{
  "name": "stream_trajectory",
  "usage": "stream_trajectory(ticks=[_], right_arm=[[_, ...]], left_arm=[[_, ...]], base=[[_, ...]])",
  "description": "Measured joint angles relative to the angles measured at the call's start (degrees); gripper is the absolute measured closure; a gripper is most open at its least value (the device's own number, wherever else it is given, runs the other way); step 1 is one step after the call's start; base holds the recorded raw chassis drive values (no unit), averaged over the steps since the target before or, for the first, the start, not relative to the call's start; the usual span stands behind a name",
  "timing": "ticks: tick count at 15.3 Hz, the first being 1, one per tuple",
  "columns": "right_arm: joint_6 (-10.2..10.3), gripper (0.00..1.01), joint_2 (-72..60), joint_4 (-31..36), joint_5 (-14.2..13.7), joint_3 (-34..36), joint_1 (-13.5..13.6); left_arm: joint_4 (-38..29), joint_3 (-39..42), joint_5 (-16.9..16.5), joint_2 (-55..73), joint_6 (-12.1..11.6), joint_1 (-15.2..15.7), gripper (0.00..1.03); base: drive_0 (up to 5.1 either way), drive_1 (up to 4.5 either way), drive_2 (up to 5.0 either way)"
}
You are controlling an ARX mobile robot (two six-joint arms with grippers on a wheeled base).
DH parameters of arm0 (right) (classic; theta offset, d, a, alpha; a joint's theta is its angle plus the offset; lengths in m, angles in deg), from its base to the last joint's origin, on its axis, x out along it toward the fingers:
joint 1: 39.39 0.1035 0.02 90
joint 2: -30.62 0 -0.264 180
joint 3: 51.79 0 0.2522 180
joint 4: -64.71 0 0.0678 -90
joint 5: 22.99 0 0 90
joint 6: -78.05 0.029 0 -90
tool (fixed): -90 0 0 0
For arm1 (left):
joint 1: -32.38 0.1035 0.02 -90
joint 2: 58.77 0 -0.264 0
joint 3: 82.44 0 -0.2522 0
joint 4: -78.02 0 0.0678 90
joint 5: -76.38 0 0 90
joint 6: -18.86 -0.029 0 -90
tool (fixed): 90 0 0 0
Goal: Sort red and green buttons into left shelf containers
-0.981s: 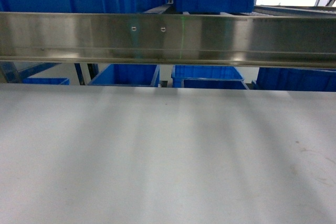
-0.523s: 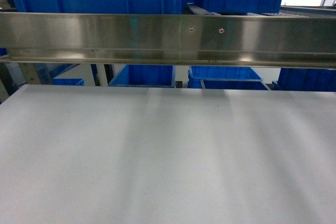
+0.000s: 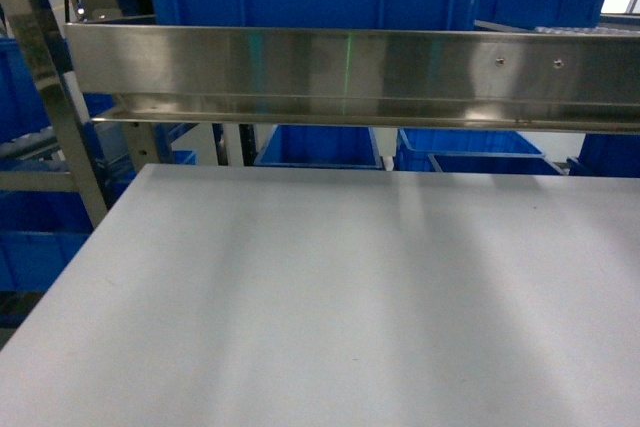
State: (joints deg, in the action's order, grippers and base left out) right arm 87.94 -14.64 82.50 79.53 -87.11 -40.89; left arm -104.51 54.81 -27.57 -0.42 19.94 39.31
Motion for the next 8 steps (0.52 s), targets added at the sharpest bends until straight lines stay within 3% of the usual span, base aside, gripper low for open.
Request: stream_trajectory(ticks=[8], right_arm=[[0.00, 0.75, 0.22, 0.04, 0.02, 0.00, 0.00]], left_arm=[[-0.04, 0.00, -0.02, 0.00, 0.00, 0.00, 0.77]], base=[[-5.1, 2.35, 2.4]])
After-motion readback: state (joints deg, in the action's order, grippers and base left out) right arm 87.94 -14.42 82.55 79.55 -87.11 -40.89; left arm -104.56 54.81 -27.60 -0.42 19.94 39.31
